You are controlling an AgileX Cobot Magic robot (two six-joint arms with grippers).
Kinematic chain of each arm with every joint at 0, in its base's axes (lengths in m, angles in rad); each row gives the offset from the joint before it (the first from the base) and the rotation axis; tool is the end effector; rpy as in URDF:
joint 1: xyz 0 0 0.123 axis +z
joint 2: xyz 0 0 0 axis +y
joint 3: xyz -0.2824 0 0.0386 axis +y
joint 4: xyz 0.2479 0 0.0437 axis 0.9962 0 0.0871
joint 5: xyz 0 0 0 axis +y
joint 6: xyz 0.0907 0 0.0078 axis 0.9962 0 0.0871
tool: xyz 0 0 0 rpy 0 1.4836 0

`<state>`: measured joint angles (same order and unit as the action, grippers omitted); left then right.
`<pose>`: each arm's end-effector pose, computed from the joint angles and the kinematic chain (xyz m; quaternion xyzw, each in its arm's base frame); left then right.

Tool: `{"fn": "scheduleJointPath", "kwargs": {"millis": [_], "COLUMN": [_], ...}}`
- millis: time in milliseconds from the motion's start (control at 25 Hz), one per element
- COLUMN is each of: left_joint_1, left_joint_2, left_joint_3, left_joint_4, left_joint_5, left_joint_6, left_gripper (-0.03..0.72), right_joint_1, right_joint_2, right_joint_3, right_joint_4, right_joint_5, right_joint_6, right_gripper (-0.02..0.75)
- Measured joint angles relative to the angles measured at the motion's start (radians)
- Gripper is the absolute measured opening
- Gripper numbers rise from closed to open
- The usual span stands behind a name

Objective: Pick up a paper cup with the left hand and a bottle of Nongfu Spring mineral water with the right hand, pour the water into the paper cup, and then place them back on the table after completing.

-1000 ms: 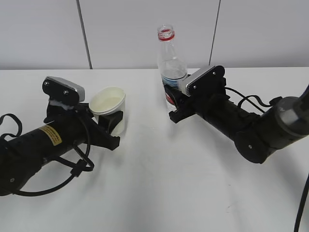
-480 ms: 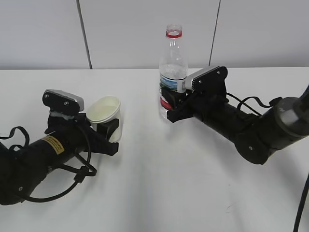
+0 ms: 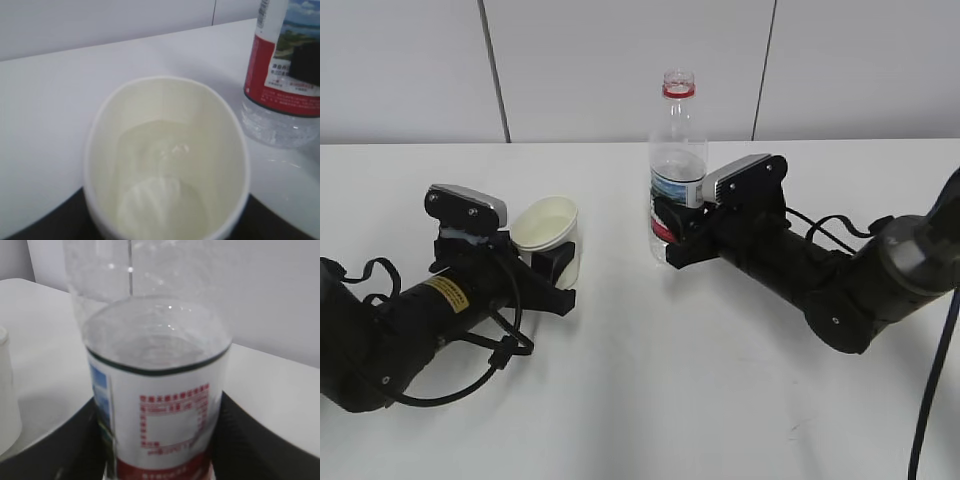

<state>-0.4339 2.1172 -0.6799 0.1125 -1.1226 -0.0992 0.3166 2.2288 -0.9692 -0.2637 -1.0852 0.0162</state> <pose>0.3084 -0.1530 0.0836 0.1801 0.7622 -0.1873 0.5929 0.3820 0.1472 0.0911 -0.2318 0.7041 0.1546 0.6532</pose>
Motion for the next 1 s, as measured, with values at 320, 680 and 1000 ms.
{"fn": "scheduleJointPath", "kwargs": {"millis": [320,680,1000], "left_joint_1": [0.0,0.0,0.0], "left_joint_2": [0.048,0.049,-0.036], "left_joint_3": [-0.018,-0.018,0.098], "left_joint_4": [0.0,0.001,-0.034], "left_joint_5": [-0.041,-0.027,-0.021], "left_joint_6": [0.0,0.0,0.0], "left_gripper": [0.359,0.587,0.631], "right_joint_1": [0.0,0.0,0.0], "right_joint_2": [0.041,0.041,-0.03], "right_joint_3": [-0.003,0.003,0.185], "right_joint_4": [0.0,-0.015,0.064], "right_joint_5": [-0.048,-0.052,-0.054], "right_joint_6": [0.0,0.001,-0.029], "right_gripper": [0.404,0.625,0.641]}}
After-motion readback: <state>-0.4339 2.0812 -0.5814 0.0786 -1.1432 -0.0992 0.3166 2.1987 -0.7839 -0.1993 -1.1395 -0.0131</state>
